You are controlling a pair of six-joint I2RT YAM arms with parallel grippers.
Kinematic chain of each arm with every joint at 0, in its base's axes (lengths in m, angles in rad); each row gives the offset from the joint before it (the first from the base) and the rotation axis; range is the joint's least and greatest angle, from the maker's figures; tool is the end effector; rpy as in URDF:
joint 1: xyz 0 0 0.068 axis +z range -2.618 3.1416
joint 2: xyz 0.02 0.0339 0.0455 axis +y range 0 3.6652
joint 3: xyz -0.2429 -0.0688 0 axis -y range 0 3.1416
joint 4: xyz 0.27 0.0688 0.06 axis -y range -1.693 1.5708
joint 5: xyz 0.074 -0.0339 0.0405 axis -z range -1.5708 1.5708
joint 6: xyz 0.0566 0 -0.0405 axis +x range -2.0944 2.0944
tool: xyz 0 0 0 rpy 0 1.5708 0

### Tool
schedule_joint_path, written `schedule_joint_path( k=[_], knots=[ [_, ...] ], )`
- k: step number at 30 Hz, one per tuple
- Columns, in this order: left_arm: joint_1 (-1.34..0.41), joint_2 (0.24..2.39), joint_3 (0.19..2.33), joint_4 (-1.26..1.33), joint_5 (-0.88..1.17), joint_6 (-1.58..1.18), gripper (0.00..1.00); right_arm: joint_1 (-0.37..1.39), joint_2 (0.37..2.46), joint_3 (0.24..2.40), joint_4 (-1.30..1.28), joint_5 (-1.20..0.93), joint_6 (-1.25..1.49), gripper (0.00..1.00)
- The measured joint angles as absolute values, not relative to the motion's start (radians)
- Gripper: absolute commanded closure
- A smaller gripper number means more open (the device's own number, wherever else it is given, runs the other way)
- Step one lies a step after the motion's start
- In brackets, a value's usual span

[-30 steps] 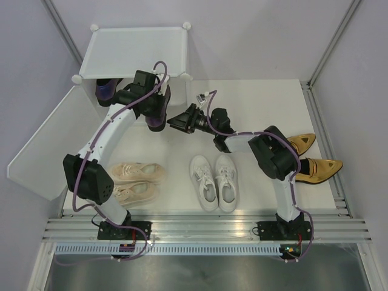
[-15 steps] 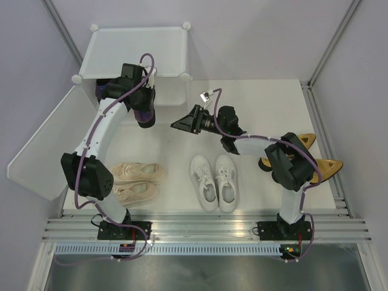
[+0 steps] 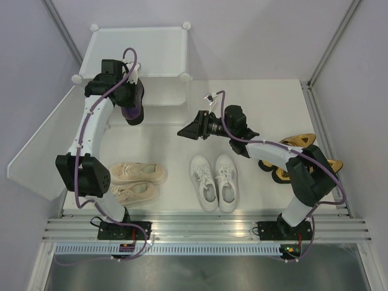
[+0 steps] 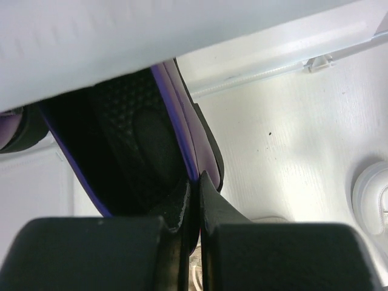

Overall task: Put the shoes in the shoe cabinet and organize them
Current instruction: Place the shoe in the shoe cabinet.

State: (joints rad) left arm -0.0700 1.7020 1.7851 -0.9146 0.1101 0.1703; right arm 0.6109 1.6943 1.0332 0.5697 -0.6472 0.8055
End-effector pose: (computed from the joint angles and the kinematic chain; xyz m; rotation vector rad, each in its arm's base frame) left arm 0.4022 -0.0344 0.3403 0.3381 2.3734 -0.0854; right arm 0.3233 0.2680 0.2253 -0.3795 1.8751 1.5519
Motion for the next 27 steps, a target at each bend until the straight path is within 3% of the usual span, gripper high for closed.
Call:
schedule_joint_path(
  k=[27],
  knots=[
    [-0.068,1.767,1.942,-0.938,0.186,0.301,0.98,0.608,1.593,1.003,0.429,-0.586,0.673,0.27]
  ],
)
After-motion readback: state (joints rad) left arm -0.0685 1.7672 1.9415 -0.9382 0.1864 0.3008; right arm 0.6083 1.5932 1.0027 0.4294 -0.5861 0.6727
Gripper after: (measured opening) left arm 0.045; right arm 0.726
